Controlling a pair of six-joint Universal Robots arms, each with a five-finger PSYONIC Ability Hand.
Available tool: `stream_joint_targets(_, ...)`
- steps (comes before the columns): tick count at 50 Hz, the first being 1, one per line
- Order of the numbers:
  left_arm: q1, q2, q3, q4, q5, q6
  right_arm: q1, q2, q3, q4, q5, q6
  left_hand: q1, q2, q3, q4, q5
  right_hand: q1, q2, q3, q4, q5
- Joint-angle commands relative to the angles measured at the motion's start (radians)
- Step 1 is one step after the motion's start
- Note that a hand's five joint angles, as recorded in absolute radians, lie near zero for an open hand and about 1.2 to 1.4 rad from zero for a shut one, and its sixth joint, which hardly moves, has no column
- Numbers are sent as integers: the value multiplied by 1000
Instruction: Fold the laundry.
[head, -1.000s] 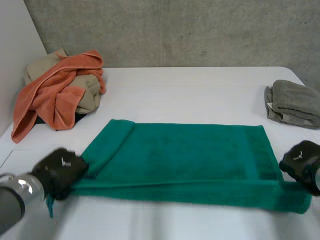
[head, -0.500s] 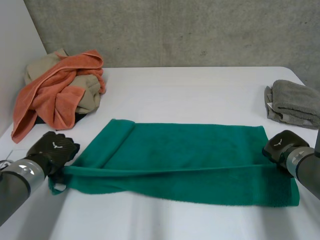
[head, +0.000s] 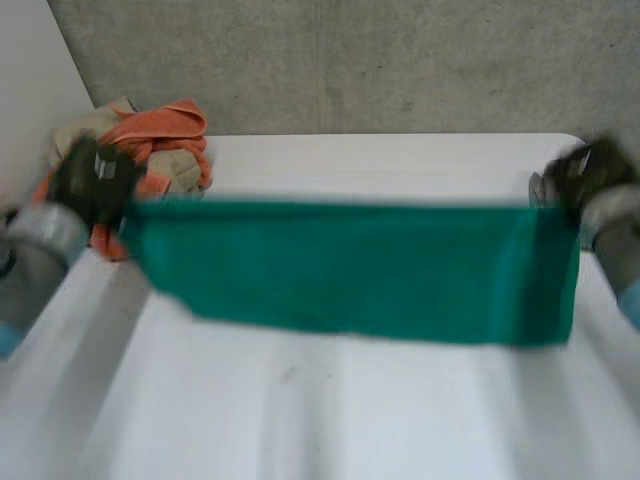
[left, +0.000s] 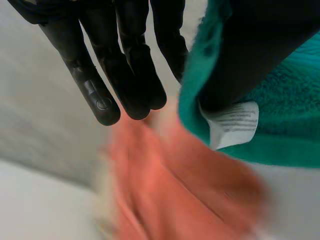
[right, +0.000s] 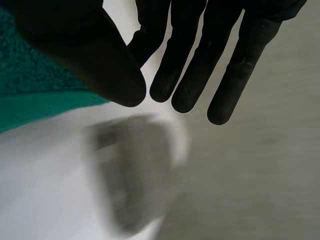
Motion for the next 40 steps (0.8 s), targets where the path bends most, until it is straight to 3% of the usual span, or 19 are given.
stream_joint_targets(1,-68,-53,436,284,-46,-316,-9,-1,-283,-294,12,186,230,199,205,196,240,219,219,203,196,189)
stream_joint_targets(4,-61,-64,522,374,-107,-476,-9,-13,-326,-409,7,248,230,199,205,196,240,219,219,203,196,189)
stream_joint_targets(8,-51,-67,542,432,-156,-582,-9,-33,-334,-443,-10,256,230,199,205,196,240,219,219,203,196,189)
stream_joint_targets(20,-39,-108,319,336,-153,-579,-10,-27,-222,-371,-37,254,230,199,205,196,240,219,219,203,196,189)
stream_joint_targets(26,-47,-102,99,328,-116,-578,-12,0,-114,-217,-108,251,230,199,205,196,240,219,219,203,196,189)
stream_joint_targets(30,-51,-81,-85,316,-41,-552,-21,10,-26,-89,-125,237,230,199,205,196,240,219,219,203,196,189)
stream_joint_targets(34,-51,22,-273,244,20,-451,-53,-10,77,61,-125,171,230,199,205,196,240,219,219,203,196,189)
stream_joint_targets(38,-38,154,-428,70,25,-290,-82,-133,202,221,-117,53,230,199,205,196,240,219,219,203,196,189)
stream_joint_targets(40,-24,232,-491,-87,23,-199,-98,-205,253,282,-116,-3,230,199,205,196,240,219,219,203,196,189)
